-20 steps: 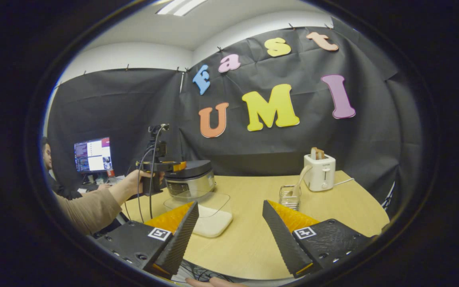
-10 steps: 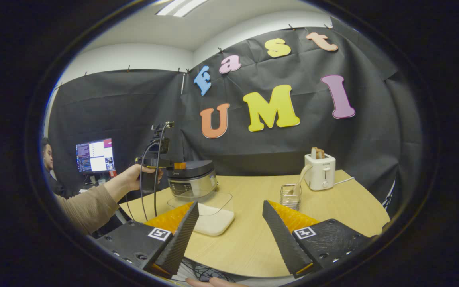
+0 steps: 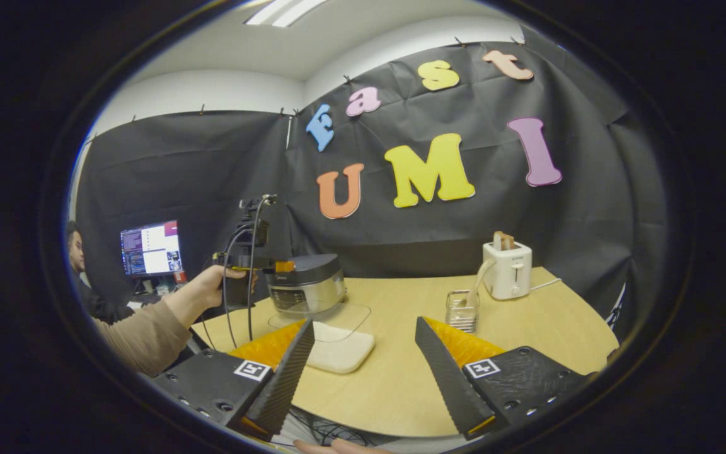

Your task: Close the left gripper, press the button to open the rice cooker; take a wooden spoon from the chopstick holder with the right hand, scoop a spoonful of rice and pour it into the rice cooker, then put the wooden spoon back into the chopstick holder.

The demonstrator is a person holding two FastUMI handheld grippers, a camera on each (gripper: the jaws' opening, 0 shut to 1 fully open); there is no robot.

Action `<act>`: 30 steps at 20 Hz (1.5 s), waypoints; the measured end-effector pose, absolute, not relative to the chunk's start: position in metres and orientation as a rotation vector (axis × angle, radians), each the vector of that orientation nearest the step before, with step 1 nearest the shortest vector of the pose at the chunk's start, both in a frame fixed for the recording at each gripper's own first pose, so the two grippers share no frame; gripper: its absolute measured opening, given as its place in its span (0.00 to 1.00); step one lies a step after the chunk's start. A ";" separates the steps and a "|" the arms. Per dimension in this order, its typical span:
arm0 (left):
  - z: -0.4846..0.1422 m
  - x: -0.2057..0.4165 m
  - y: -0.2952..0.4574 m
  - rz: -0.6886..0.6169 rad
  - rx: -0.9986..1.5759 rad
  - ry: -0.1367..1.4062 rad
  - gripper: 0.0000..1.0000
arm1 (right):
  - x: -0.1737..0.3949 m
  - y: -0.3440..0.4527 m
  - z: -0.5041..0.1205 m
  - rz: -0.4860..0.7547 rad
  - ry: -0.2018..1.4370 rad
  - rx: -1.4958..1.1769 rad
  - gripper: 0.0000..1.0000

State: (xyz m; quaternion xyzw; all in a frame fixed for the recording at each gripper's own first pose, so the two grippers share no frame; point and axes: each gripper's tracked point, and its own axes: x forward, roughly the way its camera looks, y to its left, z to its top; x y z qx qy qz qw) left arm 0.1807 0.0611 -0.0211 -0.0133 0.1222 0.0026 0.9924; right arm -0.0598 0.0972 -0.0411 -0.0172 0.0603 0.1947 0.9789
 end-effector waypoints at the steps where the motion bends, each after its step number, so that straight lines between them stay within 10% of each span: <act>1: -0.019 0.176 0.059 0.000 -0.040 0.247 0.83 | -0.058 0.097 -0.036 0.378 0.110 -0.040 0.96; 30: 0.023 -0.054 -0.050 -0.187 -0.016 -0.031 0.84 | -0.026 0.026 0.000 0.007 0.021 0.055 0.96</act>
